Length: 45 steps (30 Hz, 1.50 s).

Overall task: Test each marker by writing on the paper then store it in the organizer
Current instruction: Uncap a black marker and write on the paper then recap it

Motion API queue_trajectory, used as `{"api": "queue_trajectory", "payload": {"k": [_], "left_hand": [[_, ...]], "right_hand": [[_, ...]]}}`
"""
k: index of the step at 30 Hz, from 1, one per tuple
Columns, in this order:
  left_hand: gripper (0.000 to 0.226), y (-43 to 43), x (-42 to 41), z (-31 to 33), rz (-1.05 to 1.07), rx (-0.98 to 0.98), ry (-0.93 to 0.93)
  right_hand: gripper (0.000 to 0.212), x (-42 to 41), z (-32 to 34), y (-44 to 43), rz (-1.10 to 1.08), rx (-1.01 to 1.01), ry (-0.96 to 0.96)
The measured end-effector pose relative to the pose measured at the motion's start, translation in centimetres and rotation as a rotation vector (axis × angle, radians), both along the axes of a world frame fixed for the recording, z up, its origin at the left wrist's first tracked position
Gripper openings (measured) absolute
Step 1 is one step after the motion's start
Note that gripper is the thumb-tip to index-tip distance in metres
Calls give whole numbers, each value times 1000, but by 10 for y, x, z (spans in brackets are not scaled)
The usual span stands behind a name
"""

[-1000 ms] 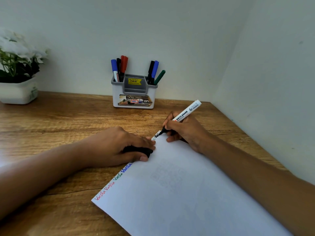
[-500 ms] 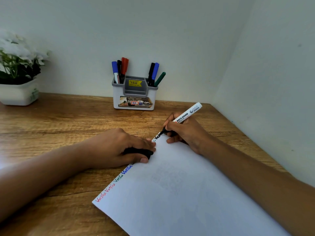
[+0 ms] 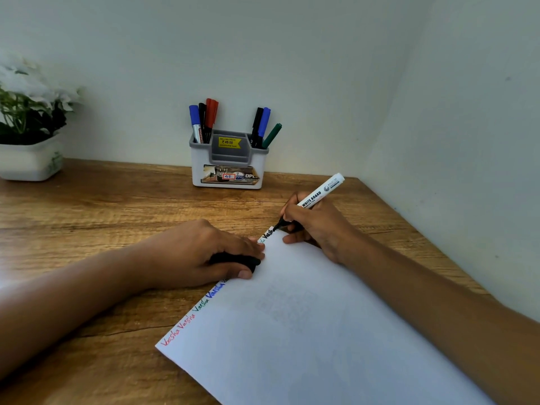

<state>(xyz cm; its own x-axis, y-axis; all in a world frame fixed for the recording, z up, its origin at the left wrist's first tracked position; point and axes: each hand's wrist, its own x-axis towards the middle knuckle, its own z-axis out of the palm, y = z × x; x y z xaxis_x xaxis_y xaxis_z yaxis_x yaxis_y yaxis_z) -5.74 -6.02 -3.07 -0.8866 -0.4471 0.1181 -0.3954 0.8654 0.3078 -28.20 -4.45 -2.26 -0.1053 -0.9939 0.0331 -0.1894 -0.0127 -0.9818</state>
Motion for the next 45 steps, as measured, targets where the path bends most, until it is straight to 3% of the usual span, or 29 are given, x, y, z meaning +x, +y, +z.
{"api": "queue_trajectory", "payload": {"k": [3, 8, 12, 18, 22, 29, 45], "left_hand": [[59, 0, 0, 1, 2, 7, -1], [62, 0, 0, 0, 15, 29, -5], [60, 1, 1, 1, 54, 93, 56], [32, 1, 5, 6, 257, 235, 420], [16, 4, 3, 8, 295, 441, 610], [62, -4, 7, 6, 214, 720, 631], [64, -6, 6, 5, 145, 711, 574]], "right_hand": [[16, -1, 2, 0, -26, 11, -63], [15, -8, 8, 3, -54, -16, -437], [17, -8, 20, 10, -20, -107, -500], [15, 1, 48, 37, 177, -175, -375], [18, 5, 57, 45, 188, -208, -328], [10, 6, 54, 47, 145, -165, -320], [12, 23, 44, 46, 159, -161, -47]]}}
